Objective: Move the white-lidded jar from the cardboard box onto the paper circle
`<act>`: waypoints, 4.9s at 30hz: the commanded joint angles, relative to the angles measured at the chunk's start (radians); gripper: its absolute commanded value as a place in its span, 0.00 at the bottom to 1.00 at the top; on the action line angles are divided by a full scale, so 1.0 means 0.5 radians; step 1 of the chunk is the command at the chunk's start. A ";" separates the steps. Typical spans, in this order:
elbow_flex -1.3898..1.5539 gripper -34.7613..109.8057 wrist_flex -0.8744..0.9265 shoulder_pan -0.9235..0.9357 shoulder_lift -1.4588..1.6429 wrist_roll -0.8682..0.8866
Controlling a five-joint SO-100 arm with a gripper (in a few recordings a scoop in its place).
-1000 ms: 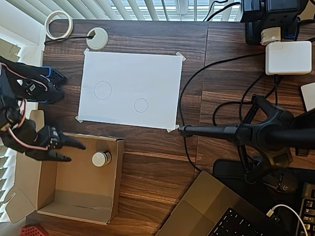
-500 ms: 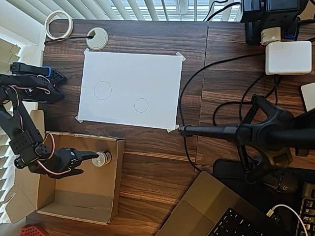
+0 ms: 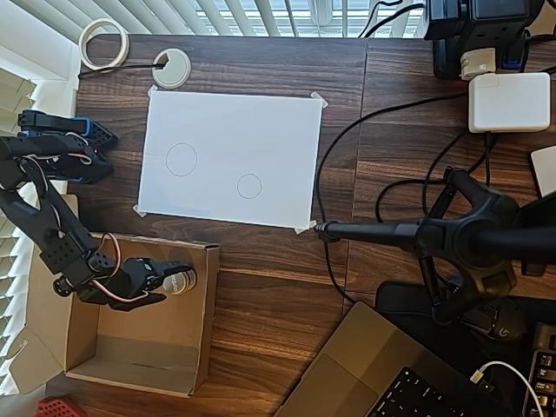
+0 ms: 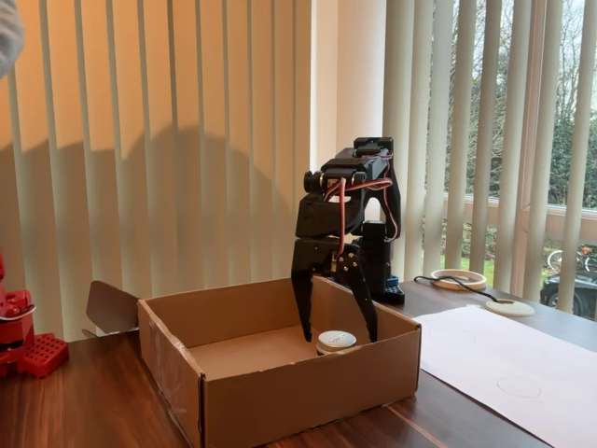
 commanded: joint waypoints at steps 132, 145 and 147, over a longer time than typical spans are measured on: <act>0.221 0.32 -0.503 -1.350 0.172 0.423; 0.387 0.31 -0.623 -1.350 0.129 0.408; 0.433 0.31 -0.641 -1.350 0.144 0.396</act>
